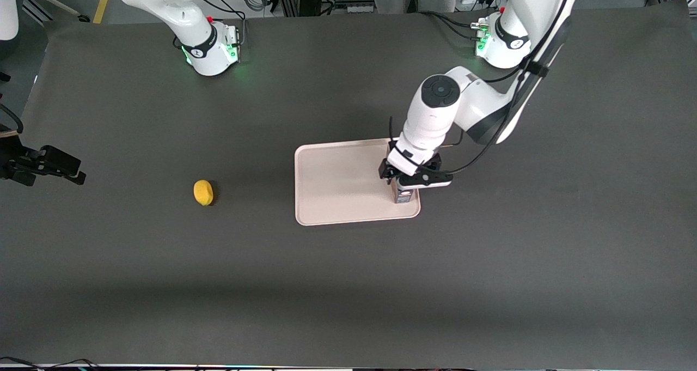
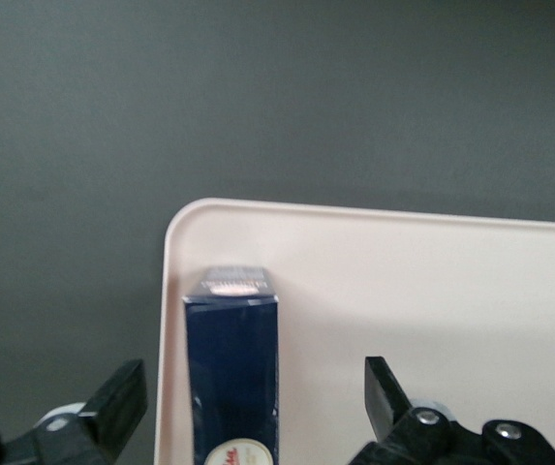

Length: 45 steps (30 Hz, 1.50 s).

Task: Place cookie box on tray

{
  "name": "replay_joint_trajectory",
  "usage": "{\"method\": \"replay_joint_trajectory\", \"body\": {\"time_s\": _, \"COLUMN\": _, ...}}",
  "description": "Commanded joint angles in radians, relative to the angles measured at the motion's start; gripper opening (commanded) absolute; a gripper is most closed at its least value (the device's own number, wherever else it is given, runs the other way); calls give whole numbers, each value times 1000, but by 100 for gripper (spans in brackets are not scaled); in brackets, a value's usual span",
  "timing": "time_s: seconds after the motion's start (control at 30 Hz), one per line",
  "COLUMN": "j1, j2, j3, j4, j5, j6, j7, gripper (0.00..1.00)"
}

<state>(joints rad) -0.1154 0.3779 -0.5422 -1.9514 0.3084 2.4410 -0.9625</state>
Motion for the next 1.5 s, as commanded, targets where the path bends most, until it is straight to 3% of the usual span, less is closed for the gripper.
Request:
{"method": "replay_joint_trajectory", "body": {"time_s": 0.0, "j1": 48, "j2": -88, "j3": 5, "j4": -4, "j5": -52, "j6": -60, "j7": 137, "gripper": 100}}
{"method": "replay_joint_trajectory", "body": {"time_s": 0.33, "j1": 95, "j2": -249, "j3": 155, "j4": 69, "j5": -282, "j6": -307, "j7": 493, "gripper": 100}}
{"method": "replay_joint_trajectory", "body": {"time_s": 0.57, "j1": 117, "j2": -333, "j3": 271, "j4": 143, "j5": -281, "j6": -528, "j7": 620, "gripper": 100}}
{"method": "replay_joint_trajectory", "body": {"time_s": 0.83, "j1": 161, "j2": -428, "j3": 383, "j4": 141, "j5": -282, "j6": -638, "j7": 797, "gripper": 100}}
{"method": "replay_joint_trajectory", "body": {"time_s": 1.03, "j1": 217, "j2": -485, "j3": 398, "j4": 140, "j5": -285, "j6": -695, "j7": 821, "gripper": 100}}
{"method": "replay_joint_trajectory", "body": {"time_s": 1.47, "j1": 218, "j2": -547, "j3": 467, "j4": 134, "j5": -287, "j6": -754, "j7": 887, "gripper": 100}}
